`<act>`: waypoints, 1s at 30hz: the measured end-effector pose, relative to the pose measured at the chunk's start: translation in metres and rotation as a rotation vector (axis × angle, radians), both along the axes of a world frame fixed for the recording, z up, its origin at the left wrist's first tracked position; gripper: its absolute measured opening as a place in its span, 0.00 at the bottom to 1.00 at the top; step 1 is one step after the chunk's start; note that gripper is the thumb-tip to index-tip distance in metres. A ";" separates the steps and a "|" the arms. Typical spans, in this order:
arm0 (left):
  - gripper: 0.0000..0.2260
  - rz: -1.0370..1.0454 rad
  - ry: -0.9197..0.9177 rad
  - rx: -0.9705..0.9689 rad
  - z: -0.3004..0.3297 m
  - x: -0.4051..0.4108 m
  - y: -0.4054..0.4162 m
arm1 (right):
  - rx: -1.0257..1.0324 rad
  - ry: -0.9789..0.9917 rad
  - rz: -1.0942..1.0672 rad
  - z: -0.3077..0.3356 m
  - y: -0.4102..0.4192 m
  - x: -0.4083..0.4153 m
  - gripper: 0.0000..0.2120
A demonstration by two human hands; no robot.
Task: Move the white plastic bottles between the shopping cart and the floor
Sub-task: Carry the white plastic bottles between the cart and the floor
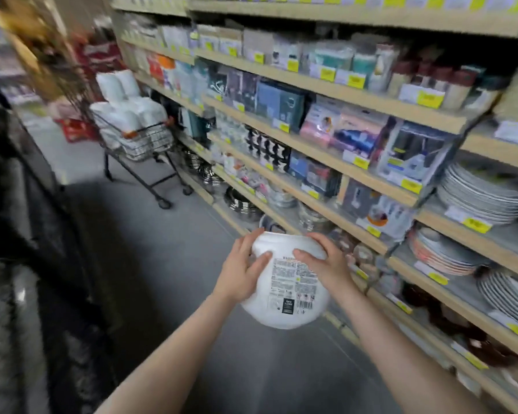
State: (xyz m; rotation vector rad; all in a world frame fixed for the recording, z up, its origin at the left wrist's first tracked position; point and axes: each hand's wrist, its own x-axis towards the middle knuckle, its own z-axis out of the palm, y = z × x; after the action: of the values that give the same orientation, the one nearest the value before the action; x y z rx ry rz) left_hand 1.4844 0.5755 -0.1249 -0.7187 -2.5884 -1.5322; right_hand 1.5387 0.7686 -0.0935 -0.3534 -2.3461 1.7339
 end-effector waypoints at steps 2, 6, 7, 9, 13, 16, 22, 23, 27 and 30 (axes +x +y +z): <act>0.29 0.059 0.000 -0.002 0.002 -0.032 -0.032 | -0.001 0.001 0.066 0.001 -0.028 -0.045 0.30; 0.30 0.176 -0.022 0.003 0.004 -0.099 -0.077 | -0.010 0.015 0.186 0.003 -0.073 -0.135 0.29; 0.30 0.200 -0.019 0.006 0.004 -0.118 -0.086 | -0.009 0.016 0.211 0.002 -0.082 -0.159 0.29; 0.30 0.246 -0.003 0.007 0.003 -0.159 -0.104 | -0.030 0.014 0.261 0.000 -0.099 -0.209 0.27; 0.27 0.354 -0.025 0.000 0.004 -0.241 -0.136 | -0.030 0.025 0.373 0.000 -0.132 -0.313 0.27; 0.25 0.437 -0.026 0.000 0.011 -0.302 -0.160 | -0.031 0.022 0.451 0.005 -0.159 -0.392 0.32; 0.26 0.541 -0.007 0.010 0.016 -0.408 -0.220 | -0.045 0.011 0.551 0.011 -0.222 -0.515 0.24; 0.26 0.550 -0.003 0.009 0.017 -0.427 -0.231 | -0.044 0.015 0.558 0.011 -0.233 -0.535 0.23; 0.27 0.582 0.003 0.026 0.014 -0.498 -0.279 | -0.025 0.023 0.605 0.010 -0.284 -0.614 0.28; 0.28 0.600 0.028 0.055 0.014 -0.552 -0.326 | -0.020 0.036 0.623 0.010 -0.333 -0.675 0.28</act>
State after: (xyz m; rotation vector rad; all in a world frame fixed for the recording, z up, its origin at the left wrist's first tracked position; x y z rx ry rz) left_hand 0.9321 0.2500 -0.1110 0.0542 -2.4024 -1.3653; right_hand 0.8642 0.4357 -0.0836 0.4572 -2.5840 1.9733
